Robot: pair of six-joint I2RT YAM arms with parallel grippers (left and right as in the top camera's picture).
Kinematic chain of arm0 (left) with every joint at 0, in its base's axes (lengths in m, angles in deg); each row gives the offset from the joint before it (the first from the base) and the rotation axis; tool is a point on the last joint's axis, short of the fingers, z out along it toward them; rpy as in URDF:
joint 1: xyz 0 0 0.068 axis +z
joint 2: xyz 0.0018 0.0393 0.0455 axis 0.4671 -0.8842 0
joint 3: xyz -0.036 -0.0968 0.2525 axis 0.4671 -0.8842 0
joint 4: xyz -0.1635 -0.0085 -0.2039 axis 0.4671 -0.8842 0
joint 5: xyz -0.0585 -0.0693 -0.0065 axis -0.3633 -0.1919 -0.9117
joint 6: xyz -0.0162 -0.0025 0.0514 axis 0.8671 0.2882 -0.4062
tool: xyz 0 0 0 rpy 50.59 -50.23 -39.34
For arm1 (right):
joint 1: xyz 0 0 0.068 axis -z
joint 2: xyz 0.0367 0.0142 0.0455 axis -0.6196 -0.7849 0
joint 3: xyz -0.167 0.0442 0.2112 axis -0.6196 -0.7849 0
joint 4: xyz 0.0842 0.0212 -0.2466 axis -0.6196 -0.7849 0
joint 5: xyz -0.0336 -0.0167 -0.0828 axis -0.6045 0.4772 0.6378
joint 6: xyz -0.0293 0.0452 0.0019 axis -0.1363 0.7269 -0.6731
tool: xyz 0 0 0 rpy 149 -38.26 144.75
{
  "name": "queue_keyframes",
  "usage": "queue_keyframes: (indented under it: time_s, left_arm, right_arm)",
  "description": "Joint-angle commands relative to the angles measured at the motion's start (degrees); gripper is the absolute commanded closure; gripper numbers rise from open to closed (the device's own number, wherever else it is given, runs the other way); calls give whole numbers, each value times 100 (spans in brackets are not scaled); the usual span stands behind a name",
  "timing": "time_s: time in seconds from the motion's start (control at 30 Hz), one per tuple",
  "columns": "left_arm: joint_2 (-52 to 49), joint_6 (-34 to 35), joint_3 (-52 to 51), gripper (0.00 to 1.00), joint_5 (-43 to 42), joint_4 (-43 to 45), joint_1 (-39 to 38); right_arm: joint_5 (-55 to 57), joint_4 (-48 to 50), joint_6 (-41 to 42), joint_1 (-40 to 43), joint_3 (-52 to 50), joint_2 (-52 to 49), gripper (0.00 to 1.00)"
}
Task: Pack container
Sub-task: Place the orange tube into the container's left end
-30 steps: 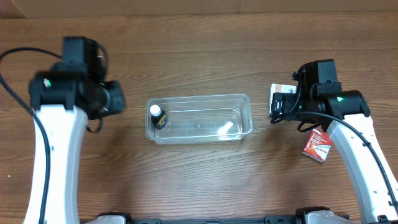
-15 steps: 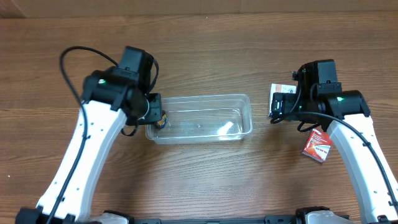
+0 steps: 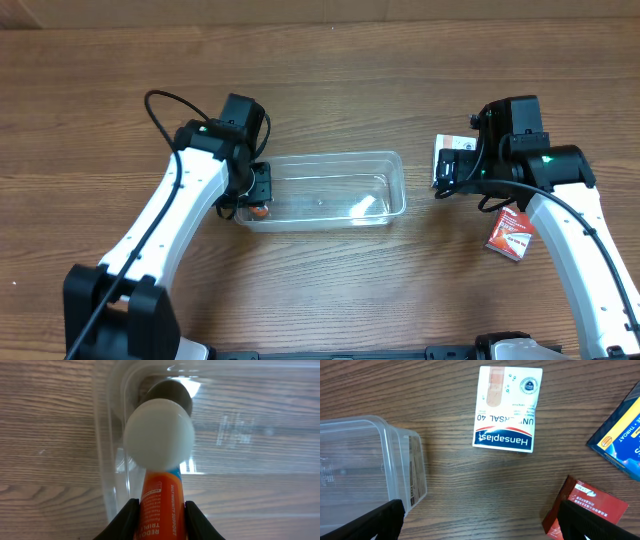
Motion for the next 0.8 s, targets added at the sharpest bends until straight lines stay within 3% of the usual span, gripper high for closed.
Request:
queue_keyframes:
  time_s: [0.0, 0.13, 0.17, 0.2, 0.5, 0.6, 0.77]
  left_arm:
    - [-116, 79, -28, 87, 39, 22, -24]
    - [-114, 79, -28, 61, 37, 22, -22]
    - [-114, 79, -28, 47, 37, 22, -22]
    - [-114, 79, -28, 41, 37, 22, -22]
    - [-114, 79, -26, 33, 39, 15, -22]
    - [-114, 79, -20, 23, 39, 17, -22]
    - [-103, 79, 144, 16, 39, -28, -22]
  right_arm:
    - [-11, 24, -20, 22, 181, 138, 0]
    - [-11, 24, -20, 22, 181, 138, 0]
    - [-11, 24, -20, 22, 181, 138, 0]
    - [-11, 24, -20, 22, 181, 138, 0]
    - [-11, 24, -20, 22, 181, 138, 0]
    - [-11, 22, -20, 22, 181, 138, 0]
    - [-9, 20, -20, 22, 181, 138, 0]
